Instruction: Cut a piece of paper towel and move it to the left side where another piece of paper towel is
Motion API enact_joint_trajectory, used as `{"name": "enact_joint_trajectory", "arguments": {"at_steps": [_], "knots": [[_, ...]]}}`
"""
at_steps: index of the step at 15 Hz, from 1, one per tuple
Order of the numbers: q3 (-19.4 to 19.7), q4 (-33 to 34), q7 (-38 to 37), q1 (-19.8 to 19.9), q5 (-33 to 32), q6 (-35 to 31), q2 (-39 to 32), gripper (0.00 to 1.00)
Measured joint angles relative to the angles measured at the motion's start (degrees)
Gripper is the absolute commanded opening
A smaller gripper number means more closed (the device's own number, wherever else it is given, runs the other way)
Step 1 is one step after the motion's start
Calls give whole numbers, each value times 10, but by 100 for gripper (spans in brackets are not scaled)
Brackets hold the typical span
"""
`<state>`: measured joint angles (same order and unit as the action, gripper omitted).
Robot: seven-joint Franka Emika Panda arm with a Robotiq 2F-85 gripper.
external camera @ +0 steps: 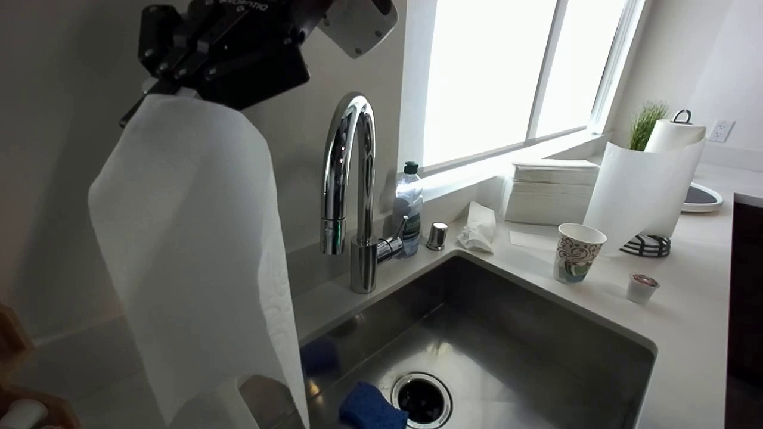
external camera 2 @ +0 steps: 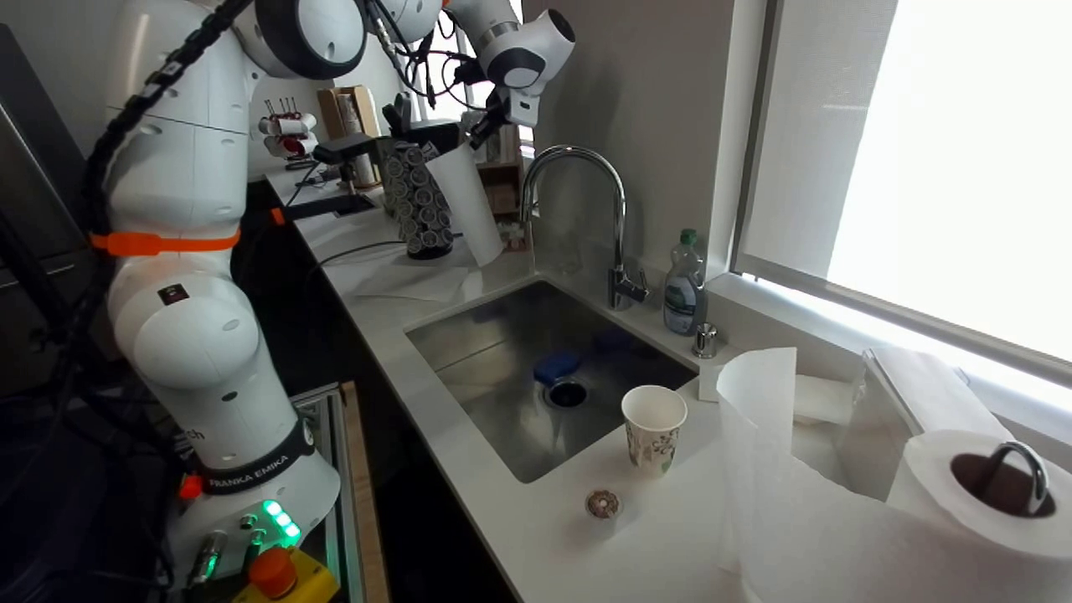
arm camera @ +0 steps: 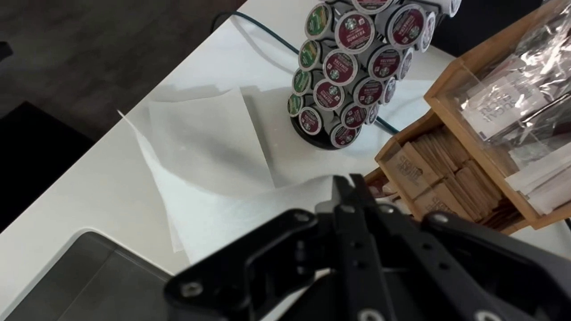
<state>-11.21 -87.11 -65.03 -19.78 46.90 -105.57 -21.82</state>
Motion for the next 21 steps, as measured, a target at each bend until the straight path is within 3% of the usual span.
{"name": "enact_joint_trajectory", "arguments": {"at_steps": [9,21], "knots": [[-2,12,-8,4,-6,6,-6,0],[-13,94,-186,-50,-68,45,-115,0]]}}
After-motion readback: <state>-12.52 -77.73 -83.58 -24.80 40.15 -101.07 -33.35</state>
